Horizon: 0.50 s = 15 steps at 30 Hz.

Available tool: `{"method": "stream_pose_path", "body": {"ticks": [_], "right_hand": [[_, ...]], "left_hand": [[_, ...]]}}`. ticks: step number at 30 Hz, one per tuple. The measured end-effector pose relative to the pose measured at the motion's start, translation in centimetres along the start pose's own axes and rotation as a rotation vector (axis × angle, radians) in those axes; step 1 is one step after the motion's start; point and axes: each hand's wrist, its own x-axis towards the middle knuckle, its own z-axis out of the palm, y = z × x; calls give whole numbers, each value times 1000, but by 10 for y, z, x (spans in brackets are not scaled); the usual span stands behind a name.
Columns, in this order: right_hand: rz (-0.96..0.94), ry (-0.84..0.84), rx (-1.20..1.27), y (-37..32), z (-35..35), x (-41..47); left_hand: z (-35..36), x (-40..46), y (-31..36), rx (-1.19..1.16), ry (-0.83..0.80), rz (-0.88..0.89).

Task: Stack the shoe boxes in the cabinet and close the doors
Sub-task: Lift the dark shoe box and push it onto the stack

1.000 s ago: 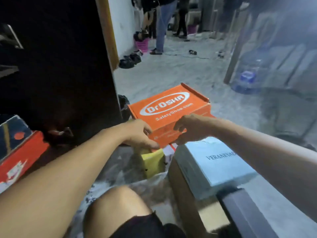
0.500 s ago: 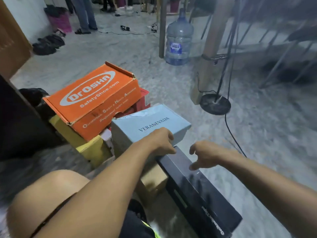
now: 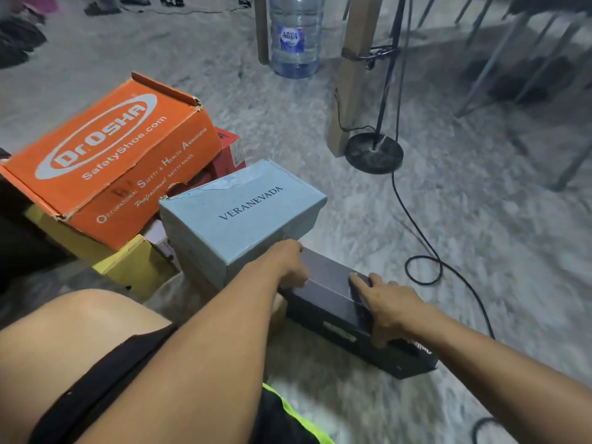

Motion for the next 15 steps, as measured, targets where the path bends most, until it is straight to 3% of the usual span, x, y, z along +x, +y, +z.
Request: {"method": "stream_pose_path", "body": {"ticks": [4,7,11,15], "right_hand": [[13,34,40,34,0,11],[175,88,150,50,9,12],[495,164,435,72,34,7],[537,234,689,87,53,0]], "left_hand": [[9,7,3,49,-64,-46],[16,17,5,71,-79,-89],[20,26,14,33,-115,-149],[20,24,26,40,-143,-122]]}}
